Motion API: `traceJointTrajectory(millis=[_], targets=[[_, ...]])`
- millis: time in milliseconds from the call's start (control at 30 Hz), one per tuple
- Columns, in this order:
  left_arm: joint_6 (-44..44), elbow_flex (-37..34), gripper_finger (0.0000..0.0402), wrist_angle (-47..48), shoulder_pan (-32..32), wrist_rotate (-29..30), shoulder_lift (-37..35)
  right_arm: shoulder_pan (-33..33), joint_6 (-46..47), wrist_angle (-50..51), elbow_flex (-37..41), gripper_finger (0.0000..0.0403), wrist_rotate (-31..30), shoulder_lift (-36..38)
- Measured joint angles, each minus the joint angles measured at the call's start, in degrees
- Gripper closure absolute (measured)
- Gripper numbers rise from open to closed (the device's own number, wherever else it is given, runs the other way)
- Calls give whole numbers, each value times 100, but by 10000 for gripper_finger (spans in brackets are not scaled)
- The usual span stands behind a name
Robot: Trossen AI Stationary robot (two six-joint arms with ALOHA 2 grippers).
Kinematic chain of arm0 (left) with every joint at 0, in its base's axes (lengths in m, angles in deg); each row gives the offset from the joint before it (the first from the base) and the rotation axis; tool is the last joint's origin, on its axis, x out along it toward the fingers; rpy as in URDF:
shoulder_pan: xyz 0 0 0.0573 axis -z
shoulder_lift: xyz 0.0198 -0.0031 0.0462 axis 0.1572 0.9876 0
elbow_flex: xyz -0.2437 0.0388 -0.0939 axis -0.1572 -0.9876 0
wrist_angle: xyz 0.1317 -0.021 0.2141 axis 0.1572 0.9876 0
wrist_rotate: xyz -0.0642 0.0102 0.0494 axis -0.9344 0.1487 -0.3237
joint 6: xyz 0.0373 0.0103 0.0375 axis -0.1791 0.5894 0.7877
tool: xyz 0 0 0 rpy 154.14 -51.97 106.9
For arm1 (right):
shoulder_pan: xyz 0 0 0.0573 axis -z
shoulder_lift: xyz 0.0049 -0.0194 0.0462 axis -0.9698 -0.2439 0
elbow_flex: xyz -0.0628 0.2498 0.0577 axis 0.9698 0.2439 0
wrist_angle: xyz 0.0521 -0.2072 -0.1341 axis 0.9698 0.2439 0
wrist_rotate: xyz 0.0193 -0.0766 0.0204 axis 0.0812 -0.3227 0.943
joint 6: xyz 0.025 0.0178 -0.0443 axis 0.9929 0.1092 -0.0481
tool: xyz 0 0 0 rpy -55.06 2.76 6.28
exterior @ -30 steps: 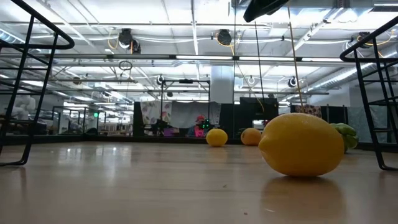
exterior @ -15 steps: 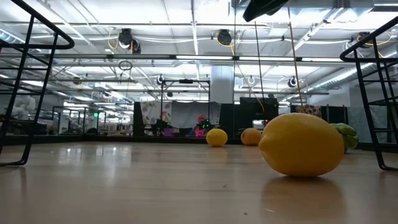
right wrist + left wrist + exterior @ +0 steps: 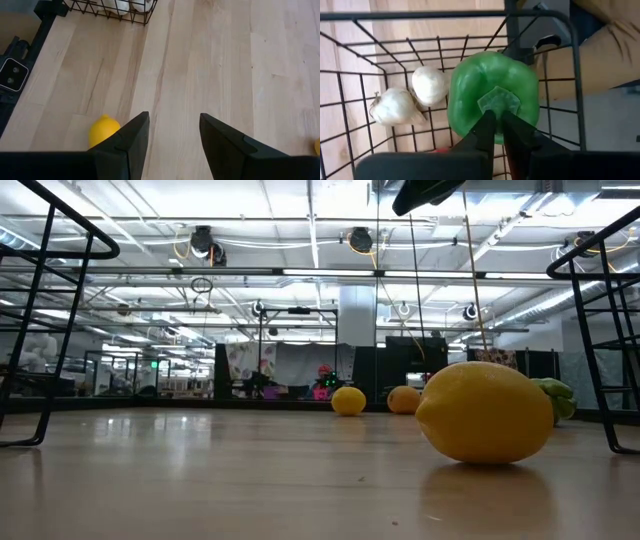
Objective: Sort produce into baskets
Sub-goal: Put the green bell pepper into the left black wire basket, then put the green chayote into the left black wire basket
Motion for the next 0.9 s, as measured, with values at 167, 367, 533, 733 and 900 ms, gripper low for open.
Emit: traceJointTrajectory(millis=[167,367,533,733,900], targets=[[-27,-83,326,14,73,-1,0,-4,16,-2,0,236,2,0],[-27,-84,287,8,71,-3,0,-2,63,-4,0,236,2,0],[219,-56,281,52,30,-3,0,-2,66,-9,0,236,2,0],[336,118,281,81,-228,8,0,-2,66,-35,0,236,2,0],[624,395,281,299,-430,223,0,-2,64,-30,0,236,-12,0]])
